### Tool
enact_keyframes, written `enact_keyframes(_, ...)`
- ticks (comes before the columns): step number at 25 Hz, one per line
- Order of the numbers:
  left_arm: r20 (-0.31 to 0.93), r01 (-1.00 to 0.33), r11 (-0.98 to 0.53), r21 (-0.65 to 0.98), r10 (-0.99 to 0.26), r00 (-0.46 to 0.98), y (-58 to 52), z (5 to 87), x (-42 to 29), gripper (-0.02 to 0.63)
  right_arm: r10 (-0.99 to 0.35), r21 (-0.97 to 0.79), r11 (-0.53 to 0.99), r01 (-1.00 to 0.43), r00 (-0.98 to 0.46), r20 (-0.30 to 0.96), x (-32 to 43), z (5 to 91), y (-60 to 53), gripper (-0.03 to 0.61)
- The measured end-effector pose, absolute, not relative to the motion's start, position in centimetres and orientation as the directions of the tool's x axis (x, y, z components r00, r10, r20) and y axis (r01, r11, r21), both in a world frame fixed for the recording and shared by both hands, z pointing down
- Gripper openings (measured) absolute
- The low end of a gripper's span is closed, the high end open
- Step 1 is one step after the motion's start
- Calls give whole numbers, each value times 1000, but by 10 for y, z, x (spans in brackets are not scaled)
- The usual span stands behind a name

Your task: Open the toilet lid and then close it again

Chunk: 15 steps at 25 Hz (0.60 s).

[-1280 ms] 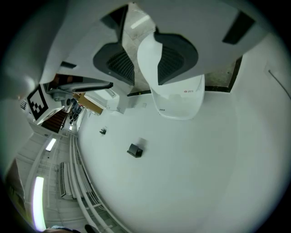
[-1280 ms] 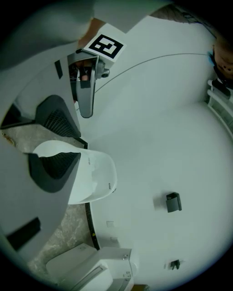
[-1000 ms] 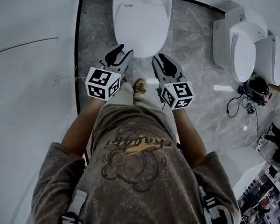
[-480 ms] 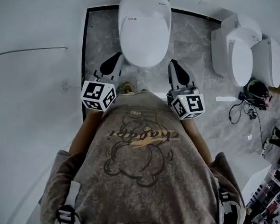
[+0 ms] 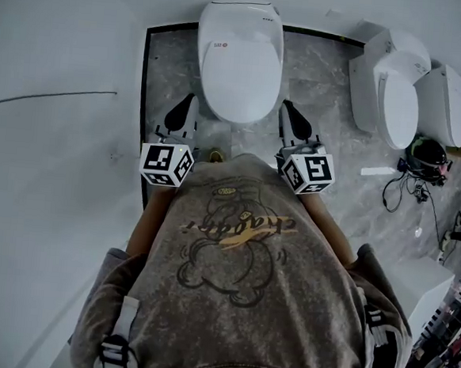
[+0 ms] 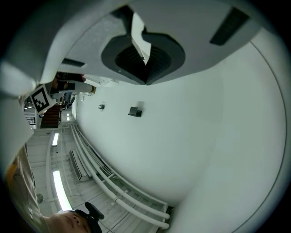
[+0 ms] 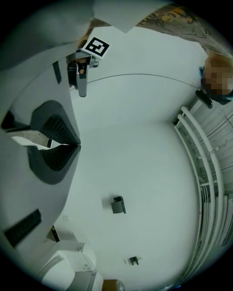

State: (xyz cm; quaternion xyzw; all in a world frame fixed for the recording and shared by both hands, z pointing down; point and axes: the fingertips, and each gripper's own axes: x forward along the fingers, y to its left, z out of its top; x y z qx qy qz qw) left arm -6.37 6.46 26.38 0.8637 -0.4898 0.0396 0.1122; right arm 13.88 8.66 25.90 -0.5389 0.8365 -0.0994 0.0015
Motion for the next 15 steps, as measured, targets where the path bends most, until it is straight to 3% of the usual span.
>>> enact_keyframes(15,198,-851,-514,108,-828,525,73,264,-55,9,-905,-180,384,-906,-408,123,143,264,91,26)
